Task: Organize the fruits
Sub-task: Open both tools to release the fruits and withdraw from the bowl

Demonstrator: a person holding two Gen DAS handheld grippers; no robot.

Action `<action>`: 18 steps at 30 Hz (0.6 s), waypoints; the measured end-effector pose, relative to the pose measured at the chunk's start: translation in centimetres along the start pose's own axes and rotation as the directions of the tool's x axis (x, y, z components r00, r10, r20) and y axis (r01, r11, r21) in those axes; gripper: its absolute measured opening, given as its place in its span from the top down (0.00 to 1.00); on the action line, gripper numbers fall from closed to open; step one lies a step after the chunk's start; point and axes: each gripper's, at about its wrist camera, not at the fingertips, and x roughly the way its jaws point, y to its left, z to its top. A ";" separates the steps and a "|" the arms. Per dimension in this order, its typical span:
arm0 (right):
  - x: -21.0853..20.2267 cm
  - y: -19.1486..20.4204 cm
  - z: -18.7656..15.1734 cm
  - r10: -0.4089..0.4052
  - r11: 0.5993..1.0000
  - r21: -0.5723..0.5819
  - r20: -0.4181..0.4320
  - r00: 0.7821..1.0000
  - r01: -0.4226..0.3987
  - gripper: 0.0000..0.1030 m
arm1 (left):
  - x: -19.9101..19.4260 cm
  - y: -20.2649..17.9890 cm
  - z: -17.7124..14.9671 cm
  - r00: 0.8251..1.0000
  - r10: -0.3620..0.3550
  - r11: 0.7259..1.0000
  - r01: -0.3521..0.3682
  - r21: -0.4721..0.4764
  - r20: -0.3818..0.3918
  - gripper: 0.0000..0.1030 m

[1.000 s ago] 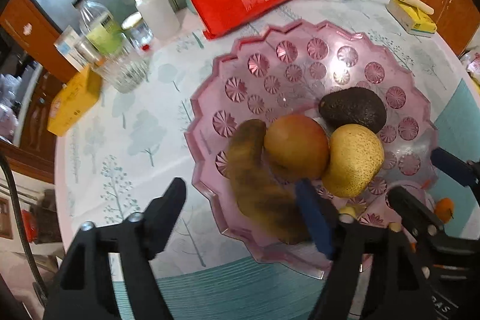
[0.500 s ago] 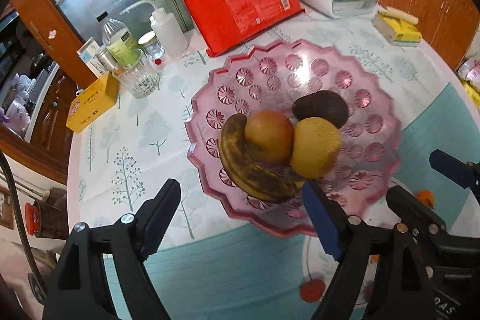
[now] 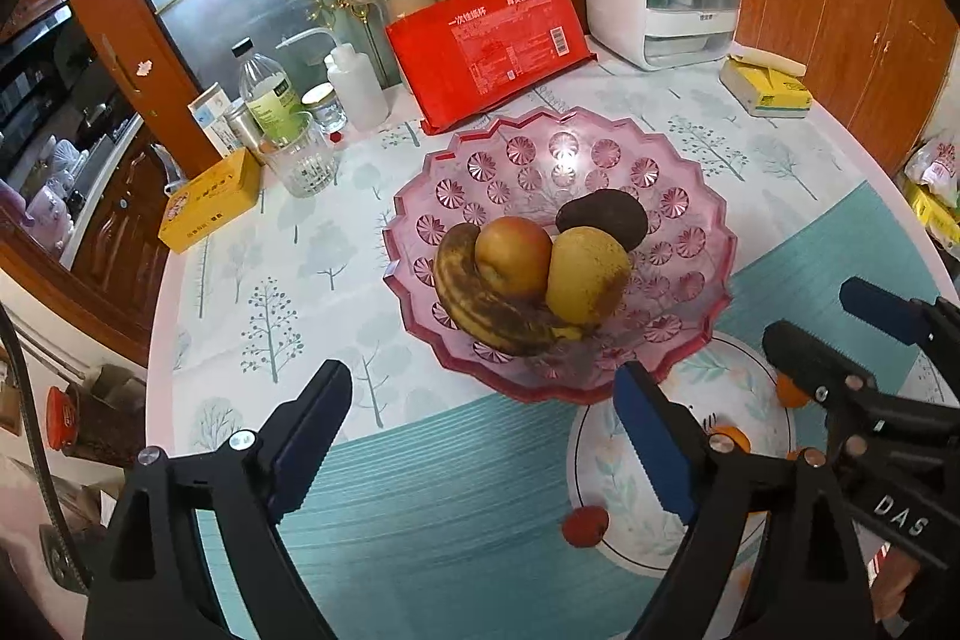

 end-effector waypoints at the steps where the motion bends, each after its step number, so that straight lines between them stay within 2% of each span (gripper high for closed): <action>1: -0.3 -0.1 -0.1 -0.001 1.000 0.000 0.005 1.000 0.001 0.30 | -0.4 -0.1 -0.2 1.000 -0.005 1.000 0.005 0.002 0.006 0.14; 8: -2.8 -1.2 -0.8 0.028 1.000 0.001 0.026 0.999 -0.028 0.30 | -3.0 -1.3 -1.4 1.000 0.001 0.999 0.000 -0.038 0.031 0.13; 18: -6.8 -3.8 -2.1 0.060 0.996 -0.073 0.075 0.995 -0.055 0.30 | -6.1 -4.5 -3.5 0.998 0.059 0.989 -0.055 -0.134 0.026 0.13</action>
